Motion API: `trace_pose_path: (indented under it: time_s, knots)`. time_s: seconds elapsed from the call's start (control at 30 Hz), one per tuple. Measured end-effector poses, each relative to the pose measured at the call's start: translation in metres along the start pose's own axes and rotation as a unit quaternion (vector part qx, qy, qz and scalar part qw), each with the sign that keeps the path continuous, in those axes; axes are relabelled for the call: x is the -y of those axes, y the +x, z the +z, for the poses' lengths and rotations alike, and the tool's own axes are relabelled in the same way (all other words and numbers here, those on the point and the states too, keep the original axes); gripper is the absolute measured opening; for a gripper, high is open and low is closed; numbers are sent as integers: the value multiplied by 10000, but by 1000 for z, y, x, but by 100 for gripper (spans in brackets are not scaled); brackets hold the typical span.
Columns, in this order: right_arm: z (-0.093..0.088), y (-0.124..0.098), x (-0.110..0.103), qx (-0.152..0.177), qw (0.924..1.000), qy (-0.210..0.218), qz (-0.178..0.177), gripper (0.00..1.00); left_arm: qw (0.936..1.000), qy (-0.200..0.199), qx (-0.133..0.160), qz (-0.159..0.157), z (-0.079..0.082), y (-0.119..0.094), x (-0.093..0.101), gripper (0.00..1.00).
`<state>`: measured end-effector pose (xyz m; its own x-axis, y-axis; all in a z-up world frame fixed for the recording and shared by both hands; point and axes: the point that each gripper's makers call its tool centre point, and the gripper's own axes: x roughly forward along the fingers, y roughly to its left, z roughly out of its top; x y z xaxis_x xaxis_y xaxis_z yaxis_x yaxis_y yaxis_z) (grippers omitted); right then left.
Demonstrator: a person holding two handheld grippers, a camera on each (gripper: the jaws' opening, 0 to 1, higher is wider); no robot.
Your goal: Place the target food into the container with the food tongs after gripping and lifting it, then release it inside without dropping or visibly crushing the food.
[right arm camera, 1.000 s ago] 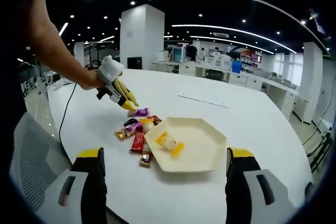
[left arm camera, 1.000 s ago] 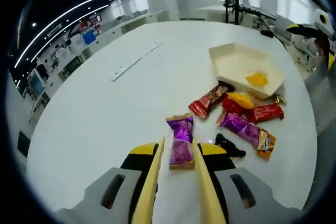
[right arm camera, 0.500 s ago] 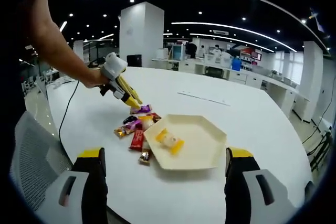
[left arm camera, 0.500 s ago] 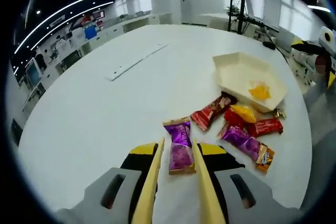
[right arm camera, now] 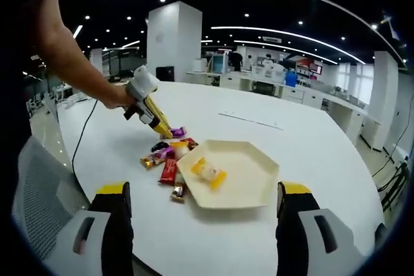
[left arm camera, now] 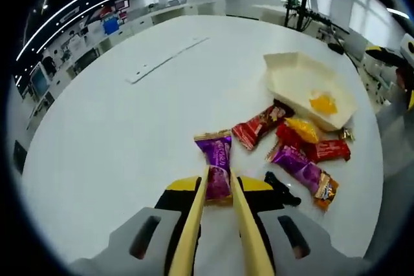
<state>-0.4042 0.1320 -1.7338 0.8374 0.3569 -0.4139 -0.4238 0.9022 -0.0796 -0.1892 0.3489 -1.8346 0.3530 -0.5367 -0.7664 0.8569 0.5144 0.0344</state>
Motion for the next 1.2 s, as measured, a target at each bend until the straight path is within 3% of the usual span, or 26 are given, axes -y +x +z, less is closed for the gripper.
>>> trace_pose_path:
  time_s: [0.2, 0.27, 0.67, 0.87, 1.0, 1.1, 1.2]
  knots:
    - [0, 0, -1, -5, 10000, -12, 7, 91, 9999, -102, 34, -79, 0, -5, 2, 17]
    - [0, 0, -1, 2, 10000, -7, 19, 91, 9994, -218, 88, -267, 5, -8, 8, 18]
    - [0, -1, 0, 20, 10000, 28, 32, 92, 9988, 60, 96, -481, 21, -32, 14, 17]
    - [8, -4, 5, 264, 9993, 259, 11, 96, 9968, 268, 239, -709, 48, -47, 23, 17]
    - [9, -5, 1, 209, 9995, 220, 93, 99, 9957, 416, 256, -782, 63, -54, 28, 17]
    - [12, -6, -6, 172, 9996, 67, 214, 99, 9940, 635, 291, -843, 78, -59, 35, 17]
    - [8, -2, -19, -9, 9981, -445, 414, 99, 9927, 753, 293, -898, 89, -61, 39, 17]
